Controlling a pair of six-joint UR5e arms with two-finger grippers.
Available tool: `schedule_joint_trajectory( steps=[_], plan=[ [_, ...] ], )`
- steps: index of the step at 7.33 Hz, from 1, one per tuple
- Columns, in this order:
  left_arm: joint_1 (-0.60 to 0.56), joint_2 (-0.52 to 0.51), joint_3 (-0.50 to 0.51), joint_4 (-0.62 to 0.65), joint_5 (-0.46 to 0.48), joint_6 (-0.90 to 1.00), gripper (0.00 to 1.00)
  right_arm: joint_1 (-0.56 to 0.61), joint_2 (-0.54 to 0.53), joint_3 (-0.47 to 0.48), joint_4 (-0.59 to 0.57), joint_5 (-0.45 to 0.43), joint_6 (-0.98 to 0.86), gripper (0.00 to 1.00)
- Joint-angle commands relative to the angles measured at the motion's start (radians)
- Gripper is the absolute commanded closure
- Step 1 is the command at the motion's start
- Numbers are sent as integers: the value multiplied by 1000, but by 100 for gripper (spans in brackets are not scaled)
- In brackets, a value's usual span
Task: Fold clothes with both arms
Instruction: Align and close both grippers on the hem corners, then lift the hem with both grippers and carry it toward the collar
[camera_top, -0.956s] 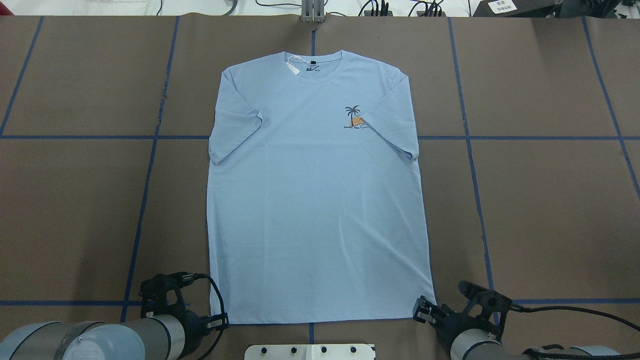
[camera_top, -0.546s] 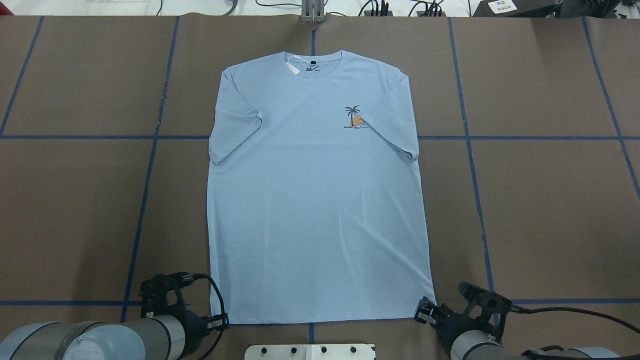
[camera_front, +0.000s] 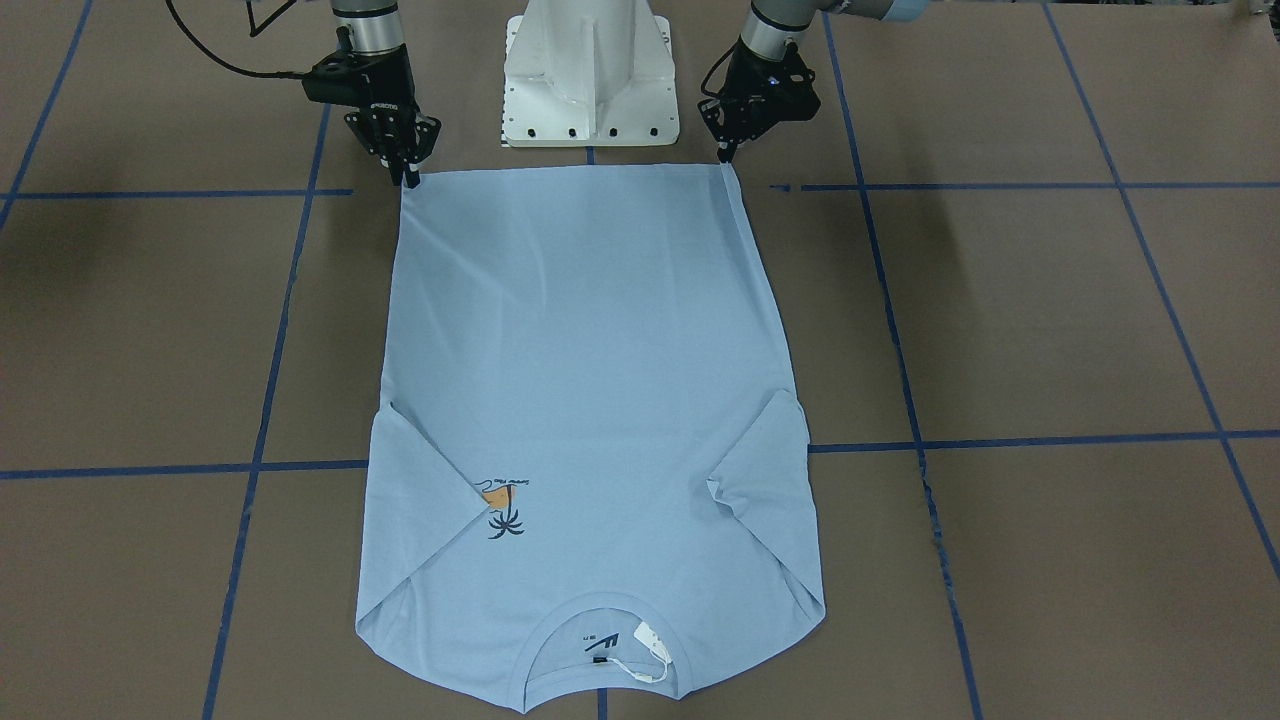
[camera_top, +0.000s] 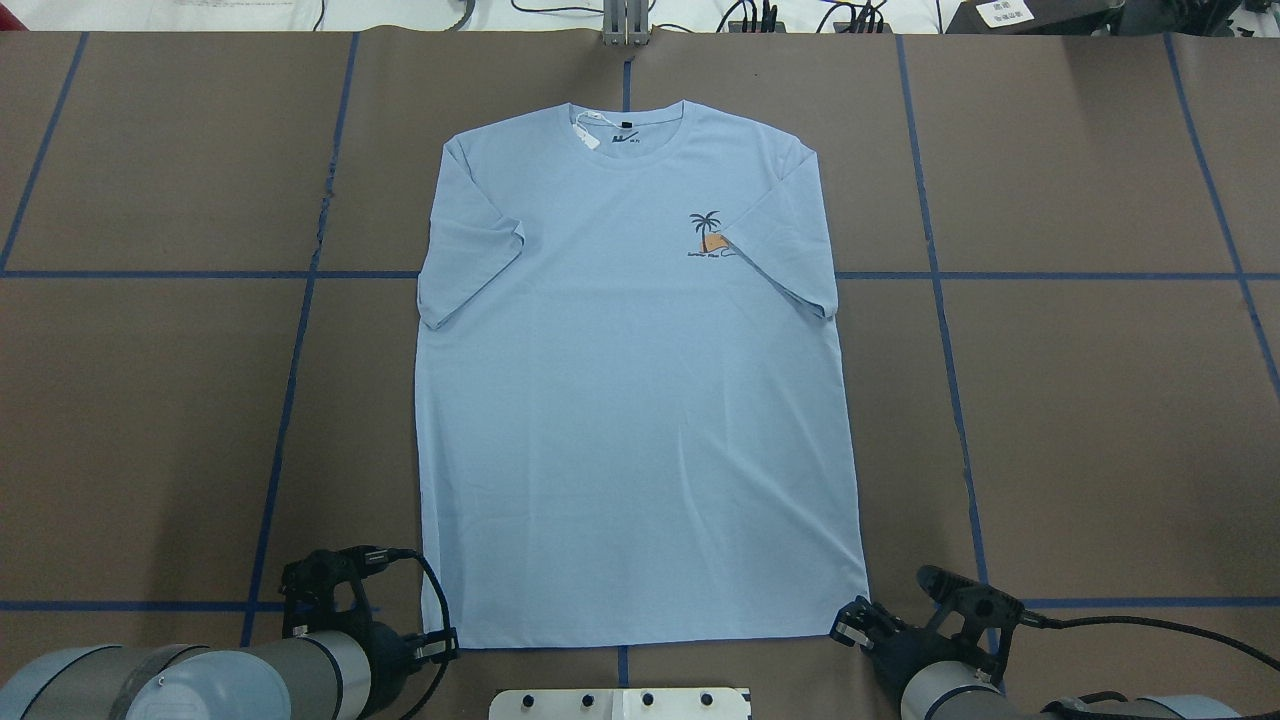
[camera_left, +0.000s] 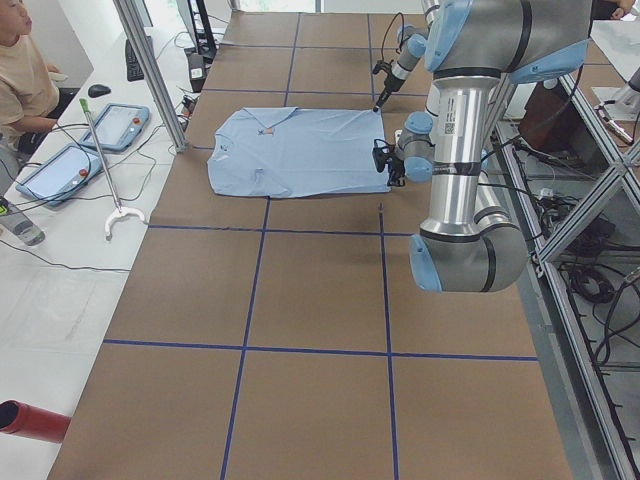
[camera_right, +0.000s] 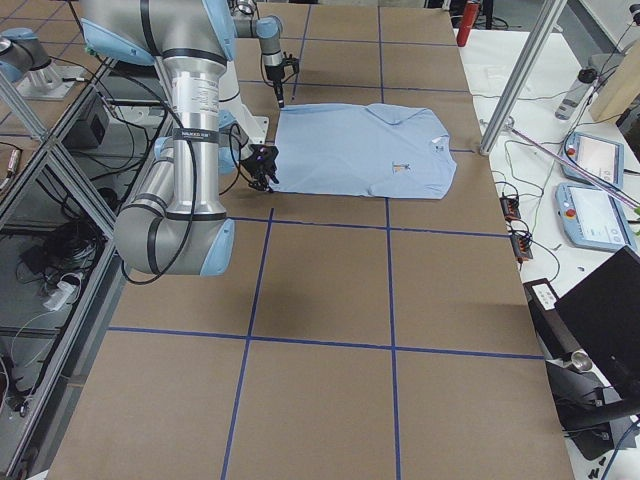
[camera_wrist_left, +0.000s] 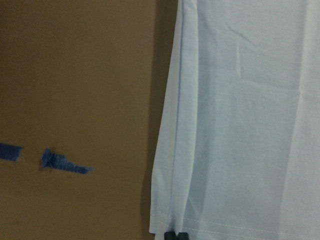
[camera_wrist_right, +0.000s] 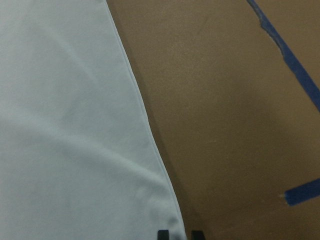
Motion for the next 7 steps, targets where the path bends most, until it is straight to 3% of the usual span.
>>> schedule_joint_trajectory(
  steps=[1, 2, 3, 4, 6, 7],
  plan=[
    [0, 0, -2, 0, 0, 0, 100, 0, -1, 2, -3, 0, 1, 100],
    [-1, 0, -19, 1, -3, 1, 100, 6, -1, 22, -6, 3, -2, 100],
    [-4, 8, -89, 27, -33, 10, 100, 8, -16, 115, -50, 14, -10, 100],
    [-14, 9, -188, 105, -64, 24, 100, 8, -14, 243, -190, 56, -10, 100],
    [-32, 0, -476, 381, -164, 26, 100, 14, -4, 496, -427, 142, -10, 100],
    [-64, -2, -555, 441, -208, 29, 100, 49, 17, 564, -501, 203, -12, 100]
  ],
)
